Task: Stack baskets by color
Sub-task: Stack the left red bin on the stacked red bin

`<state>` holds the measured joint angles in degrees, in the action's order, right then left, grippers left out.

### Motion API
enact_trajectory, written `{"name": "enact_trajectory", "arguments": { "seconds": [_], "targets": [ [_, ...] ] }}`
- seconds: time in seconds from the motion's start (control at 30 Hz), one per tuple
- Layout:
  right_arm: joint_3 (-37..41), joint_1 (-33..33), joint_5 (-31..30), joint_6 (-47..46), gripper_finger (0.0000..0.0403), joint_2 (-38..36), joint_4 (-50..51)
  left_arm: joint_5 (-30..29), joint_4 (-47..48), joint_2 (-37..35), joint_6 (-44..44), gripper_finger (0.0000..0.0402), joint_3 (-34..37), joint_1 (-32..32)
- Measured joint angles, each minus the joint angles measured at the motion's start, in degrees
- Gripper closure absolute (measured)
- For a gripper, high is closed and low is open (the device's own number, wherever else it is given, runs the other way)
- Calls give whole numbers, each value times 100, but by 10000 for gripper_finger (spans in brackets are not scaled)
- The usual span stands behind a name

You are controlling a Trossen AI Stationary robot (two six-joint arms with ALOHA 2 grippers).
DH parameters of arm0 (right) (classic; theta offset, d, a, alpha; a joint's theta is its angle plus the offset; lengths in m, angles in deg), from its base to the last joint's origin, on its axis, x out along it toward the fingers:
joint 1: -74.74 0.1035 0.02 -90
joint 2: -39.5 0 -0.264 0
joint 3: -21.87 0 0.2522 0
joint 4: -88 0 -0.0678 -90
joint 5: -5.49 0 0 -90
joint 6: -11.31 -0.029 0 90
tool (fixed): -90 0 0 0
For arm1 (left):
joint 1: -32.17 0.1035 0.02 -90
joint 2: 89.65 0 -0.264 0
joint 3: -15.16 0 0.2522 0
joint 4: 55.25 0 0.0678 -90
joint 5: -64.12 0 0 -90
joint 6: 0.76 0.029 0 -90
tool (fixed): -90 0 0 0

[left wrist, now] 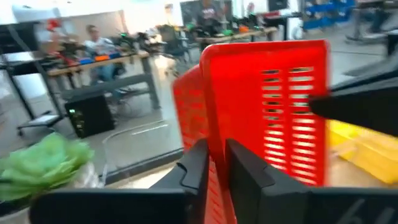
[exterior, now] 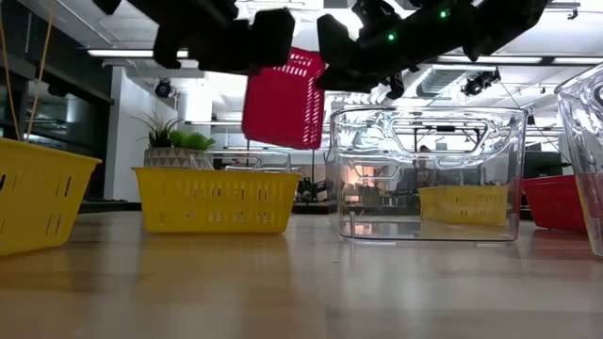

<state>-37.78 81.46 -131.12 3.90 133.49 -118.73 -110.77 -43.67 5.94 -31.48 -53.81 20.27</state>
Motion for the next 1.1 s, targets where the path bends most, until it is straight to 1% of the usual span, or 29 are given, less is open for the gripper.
{"name": "enact_trajectory", "arguments": {
  "seconds": [0.13,0.2,0.3,0.43,0.53,0.63,0.7,0.77,0.8,0.87,0.93,0.97,1.03,1.1],
  "targets": [
    [4,-8,-305,138,400,-2,4,482,-527,-2,1092,324,-144,22],
    [10,-4,-408,170,400,-54,68,658,-615,-3,1614,303,-260,-5],
    [14,-1,-370,179,400,-237,380,707,-605,-4,2275,272,-375,-134],
    [181,35,-256,235,401,-605,579,672,-696,-283,3068,239,-421,-418],
    [416,64,-275,294,402,-955,608,597,-643,-616,3457,225,-420,-695],
    [630,138,-411,393,402,-1418,624,482,-515,-999,3732,219,-379,-1032],
    [717,258,-542,514,402,-1809,855,404,-384,-1272,3714,218,-276,-1240],
    [670,460,-587,601,402,-2309,1250,370,-13,-1597,3462,218,-48,-1449],
    [583,588,-619,604,402,-2577,1630,370,90,-1730,3262,218,50,-1538],
    [293,892,-953,468,402,-3023,2659,368,320,-2056,2885,218,353,-1685],
    [-134,1253,-1369,74,402,-3382,4035,395,364,-2319,2633,218,632,-1831],
    [-421,1406,-1527,-276,402,-3488,4840,404,364,-2447,2536,218,766,-1876],
    [-1088,1668,-1529,-1435,402,-3573,6687,463,340,-2638,2409,217,982,-1951],
    [-1843,1812,-1067,-2924,403,-3476,8688,520,286,-2767,2399,218,1095,-1986]
  ]
}}
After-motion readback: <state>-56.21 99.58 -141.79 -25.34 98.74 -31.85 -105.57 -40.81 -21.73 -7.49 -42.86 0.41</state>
